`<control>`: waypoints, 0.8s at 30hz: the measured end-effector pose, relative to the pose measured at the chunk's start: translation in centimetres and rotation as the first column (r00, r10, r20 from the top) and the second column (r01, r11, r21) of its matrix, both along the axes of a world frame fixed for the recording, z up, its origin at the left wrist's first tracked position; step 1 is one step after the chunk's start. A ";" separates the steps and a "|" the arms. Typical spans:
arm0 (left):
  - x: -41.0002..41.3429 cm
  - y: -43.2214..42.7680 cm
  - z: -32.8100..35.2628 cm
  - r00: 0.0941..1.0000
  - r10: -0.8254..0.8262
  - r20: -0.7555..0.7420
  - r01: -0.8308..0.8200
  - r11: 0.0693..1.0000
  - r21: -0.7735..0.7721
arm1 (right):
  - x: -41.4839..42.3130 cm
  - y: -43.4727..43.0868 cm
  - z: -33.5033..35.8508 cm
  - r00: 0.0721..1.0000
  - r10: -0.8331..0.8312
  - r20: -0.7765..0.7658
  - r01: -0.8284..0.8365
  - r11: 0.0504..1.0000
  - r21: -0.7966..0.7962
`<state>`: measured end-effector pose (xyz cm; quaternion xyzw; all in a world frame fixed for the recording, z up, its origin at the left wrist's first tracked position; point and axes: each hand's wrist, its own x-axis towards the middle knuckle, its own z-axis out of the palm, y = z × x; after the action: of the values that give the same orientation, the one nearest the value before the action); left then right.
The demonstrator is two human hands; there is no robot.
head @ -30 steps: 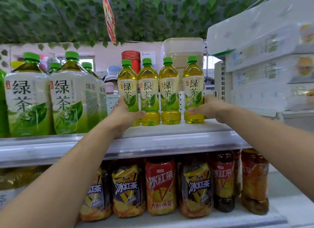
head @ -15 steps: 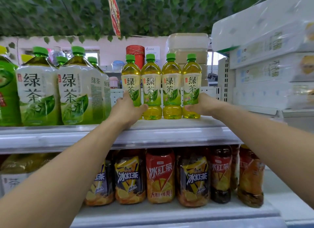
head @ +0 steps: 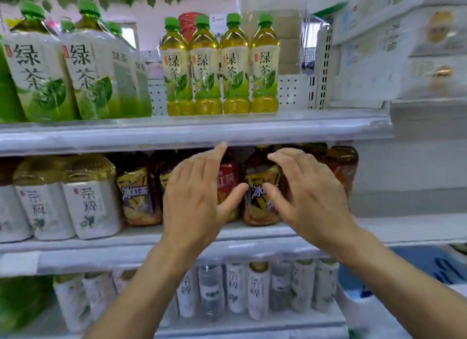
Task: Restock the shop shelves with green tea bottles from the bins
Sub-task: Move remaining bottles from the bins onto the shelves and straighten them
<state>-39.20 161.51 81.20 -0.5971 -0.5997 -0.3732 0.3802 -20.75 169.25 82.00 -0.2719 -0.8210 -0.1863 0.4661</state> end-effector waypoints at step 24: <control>8.4 -10.1 -50.3 0.726 0.512 0.459 0.398 0.232 -0.888 | 11.5 -7.6 -51.8 0.855 0.196 0.480 0.461 0.134 -0.877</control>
<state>-30.84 151.40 30.87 -0.4871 -0.8109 -0.0921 -0.3109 -9.30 161.63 30.24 -0.5262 -0.7961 0.2904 -0.0708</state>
